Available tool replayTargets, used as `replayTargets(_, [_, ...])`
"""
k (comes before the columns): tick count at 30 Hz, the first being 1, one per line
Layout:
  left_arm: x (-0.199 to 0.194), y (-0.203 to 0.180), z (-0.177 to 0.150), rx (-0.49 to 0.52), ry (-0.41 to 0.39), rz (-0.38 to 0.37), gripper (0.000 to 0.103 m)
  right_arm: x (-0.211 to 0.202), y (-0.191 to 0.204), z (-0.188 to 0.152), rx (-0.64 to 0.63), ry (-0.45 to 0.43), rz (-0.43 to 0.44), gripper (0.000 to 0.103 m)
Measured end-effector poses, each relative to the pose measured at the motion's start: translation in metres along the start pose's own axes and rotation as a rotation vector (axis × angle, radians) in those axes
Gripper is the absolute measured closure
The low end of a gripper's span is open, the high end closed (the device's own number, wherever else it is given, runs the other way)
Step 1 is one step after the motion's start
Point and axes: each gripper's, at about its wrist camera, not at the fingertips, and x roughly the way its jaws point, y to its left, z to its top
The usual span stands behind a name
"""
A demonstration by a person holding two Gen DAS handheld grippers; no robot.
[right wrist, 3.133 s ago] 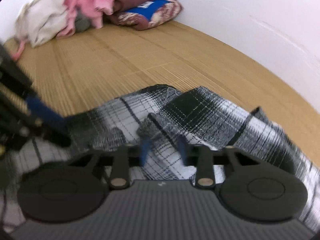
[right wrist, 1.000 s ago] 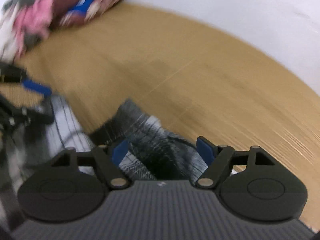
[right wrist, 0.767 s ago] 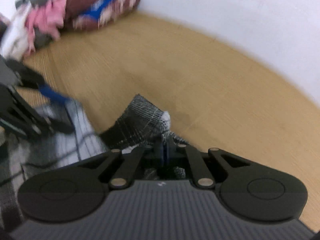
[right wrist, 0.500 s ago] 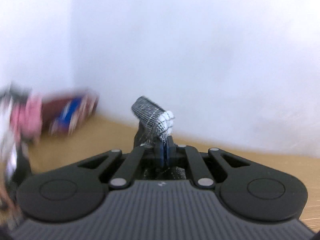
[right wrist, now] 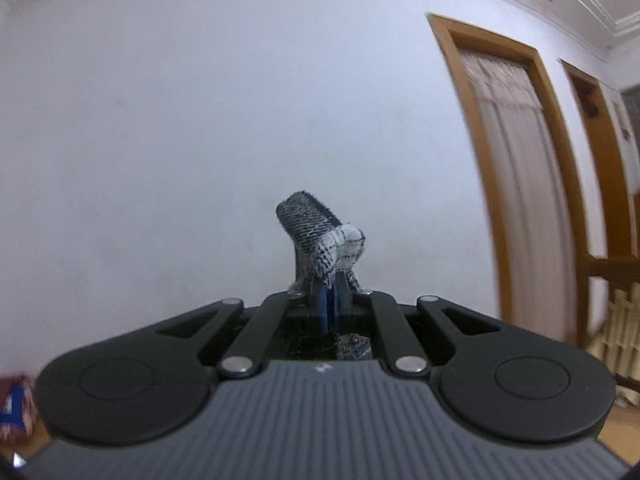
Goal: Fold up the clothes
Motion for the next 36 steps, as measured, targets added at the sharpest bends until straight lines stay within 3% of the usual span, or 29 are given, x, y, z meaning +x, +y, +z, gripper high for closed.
replayTargets(1, [-0.005, 0.001, -0.005, -0.012, -0.014, -0.014, 0.048, -0.014, -0.004, -0.013, -0.014, 0.051, -0.036, 0.095])
replayTargets(3, [-0.016, 0.002, -0.015, -0.040, -0.032, -0.053, 0.049, -0.033, -0.014, -0.046, -0.027, 0.192, -0.122, 0.094])
replayTargets(5, [-0.028, 0.006, -0.026, -0.059, -0.036, -0.099, 0.049, -0.035, -0.022, -0.092, -0.009, 0.393, -0.227, 0.092])
replayTargets(8, [-0.043, 0.006, -0.035, -0.023, -0.040, -0.089, 0.048, -0.019, -0.028, -0.165, -0.041, 0.683, -0.435, 0.089])
replayTargets(10, [-0.052, 0.004, -0.038, 0.006, -0.052, -0.078, 0.046, -0.015, -0.011, -0.185, -0.110, 0.702, -0.531, 0.089])
replayTargets(12, [-0.057, 0.009, -0.038, 0.003, -0.065, -0.076, 0.043, -0.016, -0.002, -0.176, -0.194, 0.633, -0.513, 0.087])
replayTargets(14, [-0.064, 0.014, -0.040, -0.016, -0.071, -0.069, 0.042, -0.019, 0.031, -0.164, -0.305, 0.520, -0.415, 0.059])
replayTargets(15, [-0.068, 0.015, -0.041, -0.026, -0.073, -0.067, 0.042, -0.012, 0.054, -0.158, -0.340, 0.469, -0.351, 0.050])
replayTargets(16, [-0.074, 0.015, -0.044, -0.037, -0.072, -0.069, 0.041, -0.003, 0.072, -0.152, -0.347, 0.440, -0.252, 0.034])
replayTargets(17, [-0.079, 0.014, -0.047, -0.049, -0.071, -0.071, 0.040, 0.007, 0.088, -0.149, -0.329, 0.445, -0.098, 0.028])
replayTargets(20, [-0.088, 0.013, -0.057, -0.077, -0.055, -0.039, 0.038, 0.056, 0.142, -0.165, -0.210, 0.587, 0.349, 0.030])
replayTargets(23, [-0.090, 0.016, -0.078, -0.134, -0.024, -0.001, 0.038, 0.112, 0.211, -0.207, -0.204, 0.743, 0.630, 0.030])
replayTargets(25, [-0.097, 0.021, -0.093, -0.186, -0.010, 0.018, 0.039, 0.141, 0.258, -0.241, -0.334, 0.808, 0.682, 0.030])
replayTargets(27, [-0.106, 0.028, -0.107, -0.236, 0.004, 0.036, 0.039, 0.154, 0.284, -0.268, -0.448, 0.816, 0.710, 0.031])
replayTargets(28, [-0.110, 0.031, -0.113, -0.254, 0.010, 0.050, 0.038, 0.160, 0.296, -0.281, -0.501, 0.818, 0.725, 0.046])
replayTargets(29, [-0.115, 0.035, -0.120, -0.273, 0.016, 0.065, 0.038, 0.160, 0.305, -0.287, -0.534, 0.823, 0.754, 0.095])
replayTargets(32, [-0.129, 0.047, -0.129, -0.313, 0.012, 0.109, 0.038, 0.139, 0.309, -0.273, -0.567, 0.755, 0.804, 0.094])
replayTargets(36, [-0.141, 0.062, -0.132, -0.360, 0.000, 0.122, 0.038, 0.081, 0.288, -0.253, -0.676, 0.691, 1.033, 0.092])
